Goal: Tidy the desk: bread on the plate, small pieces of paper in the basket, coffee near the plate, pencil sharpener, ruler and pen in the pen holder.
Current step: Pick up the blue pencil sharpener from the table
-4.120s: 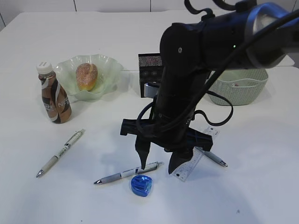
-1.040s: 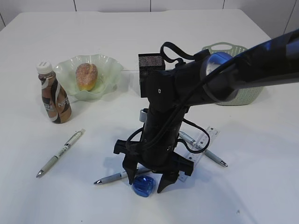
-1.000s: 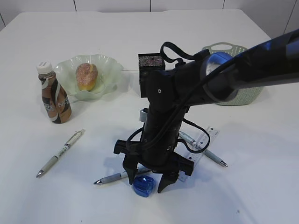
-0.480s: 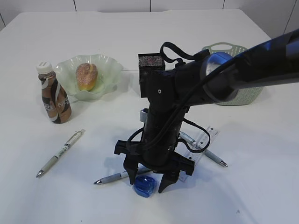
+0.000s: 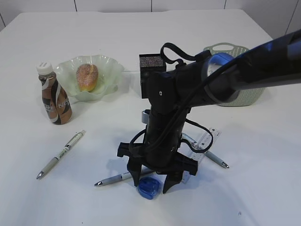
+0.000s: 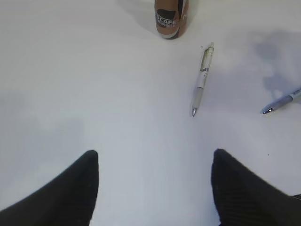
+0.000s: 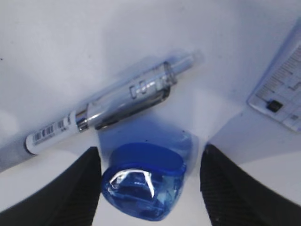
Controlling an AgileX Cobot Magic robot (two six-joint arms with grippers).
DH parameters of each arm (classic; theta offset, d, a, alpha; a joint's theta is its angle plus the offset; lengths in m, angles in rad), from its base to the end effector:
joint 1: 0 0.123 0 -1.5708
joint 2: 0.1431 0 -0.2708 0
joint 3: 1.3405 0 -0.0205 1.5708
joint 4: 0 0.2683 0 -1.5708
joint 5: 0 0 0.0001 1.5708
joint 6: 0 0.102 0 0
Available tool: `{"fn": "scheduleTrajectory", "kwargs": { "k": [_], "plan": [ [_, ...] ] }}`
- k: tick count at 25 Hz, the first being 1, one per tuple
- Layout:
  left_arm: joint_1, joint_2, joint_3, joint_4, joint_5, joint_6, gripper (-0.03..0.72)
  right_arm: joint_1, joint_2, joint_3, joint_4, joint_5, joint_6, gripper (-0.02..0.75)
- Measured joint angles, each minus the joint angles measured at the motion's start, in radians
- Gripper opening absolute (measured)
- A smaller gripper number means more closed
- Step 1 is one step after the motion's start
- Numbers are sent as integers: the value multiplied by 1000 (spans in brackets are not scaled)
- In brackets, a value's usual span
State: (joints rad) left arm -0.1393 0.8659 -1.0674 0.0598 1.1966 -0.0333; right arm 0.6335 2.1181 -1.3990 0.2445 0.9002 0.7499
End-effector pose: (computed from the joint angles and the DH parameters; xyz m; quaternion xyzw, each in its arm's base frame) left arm 0.1689 -0.0179 0.3679 0.0513 0.9438 0.0017 0.3266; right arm 0.3160 0.2561 0.0898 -0.1315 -0.9864 -0.0869 0.0471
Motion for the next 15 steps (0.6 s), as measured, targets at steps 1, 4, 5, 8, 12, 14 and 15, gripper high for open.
{"fn": "scheduleTrajectory", "kwargs": {
  "k": [1, 4, 5, 8, 12, 14, 15],
  "plan": [
    [0, 0, 0, 1, 0, 0, 526, 0, 0, 0, -3, 1, 0, 513],
    [0, 0, 0, 3, 0, 0, 526, 0, 0, 0, -34, 18, 0, 513],
    [0, 0, 0, 3, 0, 0, 526, 0, 0, 0, -48, 29, 0, 513],
    [0, 0, 0, 3, 0, 0, 526, 0, 0, 0, -55, 39, 0, 513],
    [0, 0, 0, 5, 0, 0, 526, 0, 0, 0, -57, 41, 0, 513],
    [0, 0, 0, 5, 0, 0, 526, 0, 0, 0, -59, 41, 0, 513],
    [0, 0, 0, 5, 0, 0, 526, 0, 0, 0, -59, 41, 1, 512]
  ]
}}
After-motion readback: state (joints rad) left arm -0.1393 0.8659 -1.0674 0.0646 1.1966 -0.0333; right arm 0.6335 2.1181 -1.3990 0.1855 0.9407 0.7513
